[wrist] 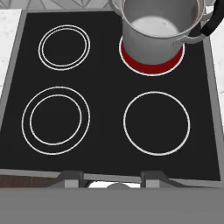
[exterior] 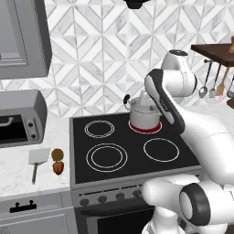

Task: Put the avocado and bell pepper in the pot. Retrieve the spatula and lightly stir the vegetables in the pot.

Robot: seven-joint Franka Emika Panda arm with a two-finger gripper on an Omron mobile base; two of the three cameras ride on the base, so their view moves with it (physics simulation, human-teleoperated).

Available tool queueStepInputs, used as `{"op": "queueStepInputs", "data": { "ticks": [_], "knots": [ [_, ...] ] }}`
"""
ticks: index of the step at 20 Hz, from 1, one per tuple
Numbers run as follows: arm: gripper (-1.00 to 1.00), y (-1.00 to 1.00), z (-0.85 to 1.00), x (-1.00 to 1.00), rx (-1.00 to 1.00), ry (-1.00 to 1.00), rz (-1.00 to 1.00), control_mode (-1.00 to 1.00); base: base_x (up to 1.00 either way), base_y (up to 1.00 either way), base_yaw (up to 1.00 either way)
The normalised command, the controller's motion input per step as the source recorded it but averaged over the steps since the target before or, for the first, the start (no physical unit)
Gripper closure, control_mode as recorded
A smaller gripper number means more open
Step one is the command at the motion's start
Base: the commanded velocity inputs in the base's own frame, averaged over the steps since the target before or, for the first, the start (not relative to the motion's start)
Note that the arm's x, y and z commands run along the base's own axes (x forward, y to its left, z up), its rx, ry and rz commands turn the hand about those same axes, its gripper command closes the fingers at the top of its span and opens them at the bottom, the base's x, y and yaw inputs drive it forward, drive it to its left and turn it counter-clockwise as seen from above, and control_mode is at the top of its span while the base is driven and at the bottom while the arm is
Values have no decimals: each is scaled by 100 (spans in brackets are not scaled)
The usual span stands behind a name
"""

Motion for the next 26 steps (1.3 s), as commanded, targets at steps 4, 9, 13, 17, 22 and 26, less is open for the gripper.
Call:
{"op": "queueStepInputs", "data": {
  "ticks": [4, 9, 13, 17, 22, 26],
  "knots": [
    [-100, 0, 0, 0, 0, 0, 0, 100, -2, 12, 0],
    [-100, 0, 0, 0, 0, 0, 0, 100, 0, 61, 0],
    [-100, 0, 0, 0, 0, 0, 0, 100, 1, 72, 0],
    [-100, 0, 0, 0, 0, 0, 0, 100, 16, 55, 0],
    [-100, 0, 0, 0, 0, 0, 0, 100, 64, 23, -4],
    [-100, 7, -1, 1, 0, 0, 0, -100, 47, 19, -4]
  ]
}}
